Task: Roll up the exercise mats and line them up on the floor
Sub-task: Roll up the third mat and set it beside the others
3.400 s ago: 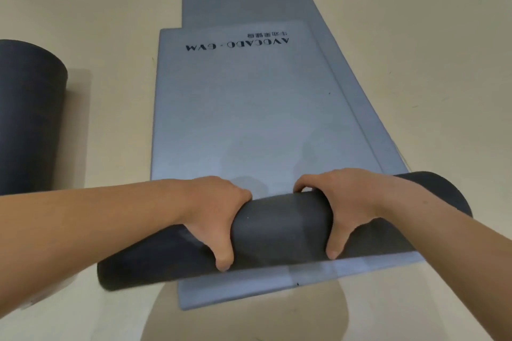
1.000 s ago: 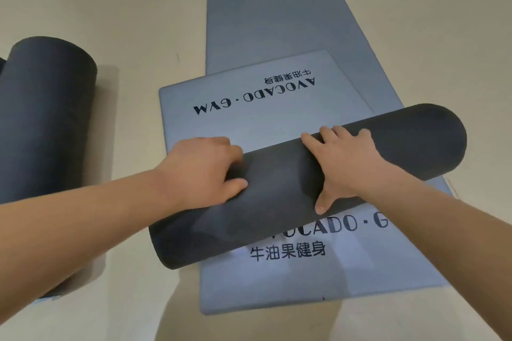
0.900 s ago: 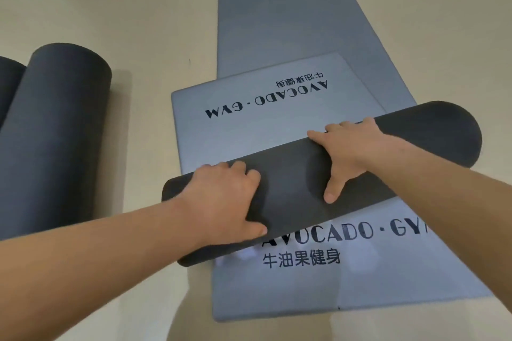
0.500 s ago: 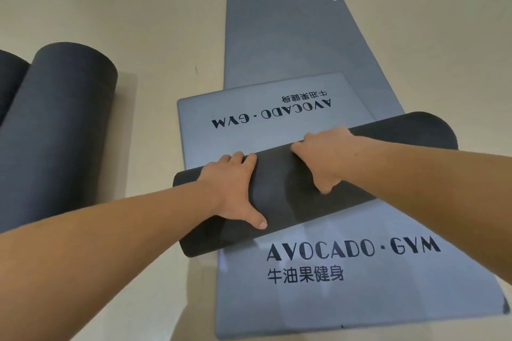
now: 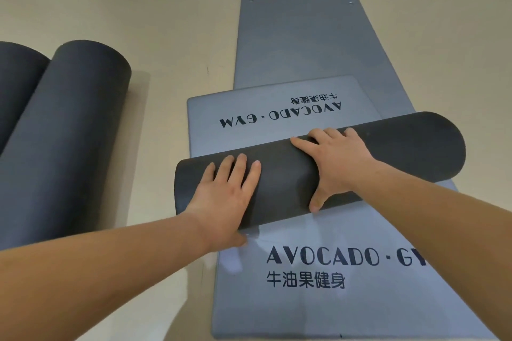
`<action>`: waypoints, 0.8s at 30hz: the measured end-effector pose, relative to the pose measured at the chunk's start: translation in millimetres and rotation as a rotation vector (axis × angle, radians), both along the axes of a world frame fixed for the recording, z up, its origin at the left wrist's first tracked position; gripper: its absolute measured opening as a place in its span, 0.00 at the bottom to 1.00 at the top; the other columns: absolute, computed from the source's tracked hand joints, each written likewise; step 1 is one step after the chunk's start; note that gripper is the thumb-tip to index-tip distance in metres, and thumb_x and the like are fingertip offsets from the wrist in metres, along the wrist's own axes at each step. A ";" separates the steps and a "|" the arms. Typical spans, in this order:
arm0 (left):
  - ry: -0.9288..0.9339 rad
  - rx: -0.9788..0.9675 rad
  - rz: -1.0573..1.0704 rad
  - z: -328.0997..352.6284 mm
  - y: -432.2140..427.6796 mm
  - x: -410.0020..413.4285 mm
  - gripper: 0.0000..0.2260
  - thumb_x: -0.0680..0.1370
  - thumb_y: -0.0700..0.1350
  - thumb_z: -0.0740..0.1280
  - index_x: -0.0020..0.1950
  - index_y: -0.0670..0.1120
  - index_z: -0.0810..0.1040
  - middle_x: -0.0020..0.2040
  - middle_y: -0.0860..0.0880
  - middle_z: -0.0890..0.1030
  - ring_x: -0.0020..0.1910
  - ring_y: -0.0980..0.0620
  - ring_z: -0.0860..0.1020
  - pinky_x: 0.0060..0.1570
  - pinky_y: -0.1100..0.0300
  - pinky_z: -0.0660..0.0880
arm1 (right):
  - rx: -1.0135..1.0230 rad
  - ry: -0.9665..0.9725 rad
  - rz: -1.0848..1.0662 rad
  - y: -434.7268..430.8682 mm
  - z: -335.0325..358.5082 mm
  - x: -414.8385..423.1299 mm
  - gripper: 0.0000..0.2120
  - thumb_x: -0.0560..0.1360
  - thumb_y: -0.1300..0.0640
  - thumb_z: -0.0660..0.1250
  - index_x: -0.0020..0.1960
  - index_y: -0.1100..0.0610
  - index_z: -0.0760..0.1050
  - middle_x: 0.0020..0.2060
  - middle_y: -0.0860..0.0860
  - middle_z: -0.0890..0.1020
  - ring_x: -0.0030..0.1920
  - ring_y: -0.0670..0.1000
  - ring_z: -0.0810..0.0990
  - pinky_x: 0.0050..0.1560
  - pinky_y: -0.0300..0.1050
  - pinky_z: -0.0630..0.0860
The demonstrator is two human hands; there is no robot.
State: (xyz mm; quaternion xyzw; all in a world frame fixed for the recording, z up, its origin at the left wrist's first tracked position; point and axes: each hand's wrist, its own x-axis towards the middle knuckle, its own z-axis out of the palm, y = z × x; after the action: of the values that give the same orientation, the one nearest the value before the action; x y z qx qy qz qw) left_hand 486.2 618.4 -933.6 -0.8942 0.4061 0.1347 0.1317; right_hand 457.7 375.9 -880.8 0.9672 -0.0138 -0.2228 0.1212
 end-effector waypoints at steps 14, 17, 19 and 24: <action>0.137 -0.041 0.062 54.2 -40.8 33.0 0.36 0.61 0.68 0.73 0.61 0.51 0.68 0.45 0.53 0.77 0.41 0.50 0.77 0.39 0.55 0.76 | 0.080 -0.419 0.063 -26.5 -24.0 -70.4 0.52 0.64 0.23 0.68 0.81 0.47 0.62 0.75 0.58 0.70 0.77 0.61 0.66 0.74 0.62 0.67; 0.380 -0.109 0.157 52.0 -44.8 0.7 0.32 0.60 0.69 0.75 0.56 0.54 0.72 0.46 0.56 0.79 0.43 0.53 0.79 0.44 0.54 0.80 | 0.132 -0.332 0.075 -34.3 -11.2 -75.3 0.58 0.59 0.17 0.64 0.82 0.44 0.60 0.77 0.55 0.67 0.79 0.59 0.63 0.78 0.58 0.63; 0.608 -0.181 0.287 50.9 -38.4 -3.2 0.32 0.59 0.68 0.78 0.57 0.56 0.75 0.50 0.58 0.81 0.47 0.54 0.82 0.50 0.53 0.82 | 0.213 -0.314 0.081 -44.9 -2.0 -75.8 0.58 0.59 0.15 0.61 0.81 0.43 0.62 0.78 0.53 0.66 0.78 0.57 0.64 0.78 0.57 0.63; 1.065 -0.360 0.587 37.7 6.5 34.9 0.27 0.69 0.55 0.83 0.66 0.55 0.80 0.55 0.56 0.87 0.54 0.55 0.87 0.63 0.52 0.81 | 0.318 -0.621 -0.100 -35.8 -27.1 -83.7 0.40 0.74 0.23 0.56 0.75 0.48 0.73 0.69 0.58 0.73 0.69 0.61 0.72 0.56 0.62 0.81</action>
State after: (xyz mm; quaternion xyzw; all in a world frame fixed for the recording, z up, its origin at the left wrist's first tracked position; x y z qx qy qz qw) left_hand 521.0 624.9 -895.9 -0.7870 0.1702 0.5212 -0.2830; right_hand 374.0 340.1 -907.8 0.9937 -0.0625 0.0767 -0.0518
